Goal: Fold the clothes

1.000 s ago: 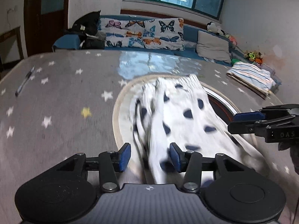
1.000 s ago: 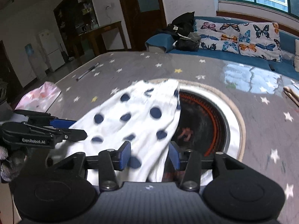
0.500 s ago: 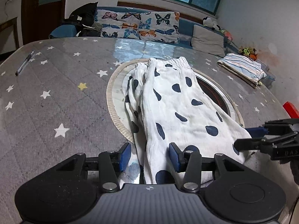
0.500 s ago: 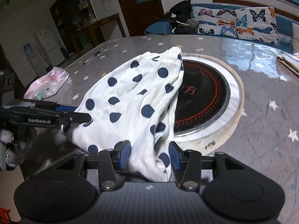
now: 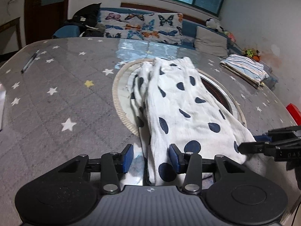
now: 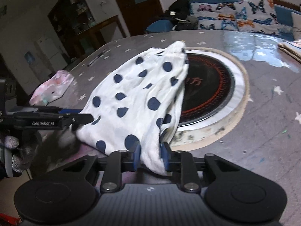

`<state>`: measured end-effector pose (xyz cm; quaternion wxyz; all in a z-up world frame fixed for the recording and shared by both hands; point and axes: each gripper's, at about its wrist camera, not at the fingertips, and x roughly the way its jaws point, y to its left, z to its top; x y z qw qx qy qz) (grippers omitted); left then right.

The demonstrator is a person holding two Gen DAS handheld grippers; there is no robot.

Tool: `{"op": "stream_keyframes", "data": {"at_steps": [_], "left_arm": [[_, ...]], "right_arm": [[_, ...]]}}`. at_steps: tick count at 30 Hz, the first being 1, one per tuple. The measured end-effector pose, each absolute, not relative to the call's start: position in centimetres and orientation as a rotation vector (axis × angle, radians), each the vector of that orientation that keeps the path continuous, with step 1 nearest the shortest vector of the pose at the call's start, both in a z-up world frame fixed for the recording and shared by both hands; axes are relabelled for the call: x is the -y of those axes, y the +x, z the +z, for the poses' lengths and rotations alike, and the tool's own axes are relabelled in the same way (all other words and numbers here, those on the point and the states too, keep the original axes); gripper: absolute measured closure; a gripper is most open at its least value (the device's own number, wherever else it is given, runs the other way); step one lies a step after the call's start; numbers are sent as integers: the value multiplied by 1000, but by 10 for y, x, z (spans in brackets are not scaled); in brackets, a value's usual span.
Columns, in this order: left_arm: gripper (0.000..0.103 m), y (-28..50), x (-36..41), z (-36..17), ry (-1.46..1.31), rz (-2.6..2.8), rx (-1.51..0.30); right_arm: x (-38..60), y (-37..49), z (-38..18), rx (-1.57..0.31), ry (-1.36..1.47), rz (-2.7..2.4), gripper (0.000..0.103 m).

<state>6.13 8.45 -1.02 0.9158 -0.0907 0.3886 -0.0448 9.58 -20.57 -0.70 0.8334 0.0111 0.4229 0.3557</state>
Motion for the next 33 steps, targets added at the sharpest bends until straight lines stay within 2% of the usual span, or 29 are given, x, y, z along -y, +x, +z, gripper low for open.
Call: {"op": "stream_keyframes", "data": {"at_steps": [5,11,17,23,27,33], "left_arm": [[50,37,-91,4,-259,-38,-779],[35,13,-106,5,-518,-2,-781],[35,-2,-118,-3,-749,26,-776],[30,0,-116,-12,-848,19,-759],[34,10,-118,-20,-910,24,-752],[64,20,-122,-29,-951,19,-765]], "right_arm": [[194,86,-4,-916,36,838,90],[168,69,-2,-940,37,954,91],[156,66,11,-917,103,1022,92],[148,64,16,-923,160,1058,93],[144,60,15,-927,160,1070,93],[139,58,13,-920,131,1081,92]]}}
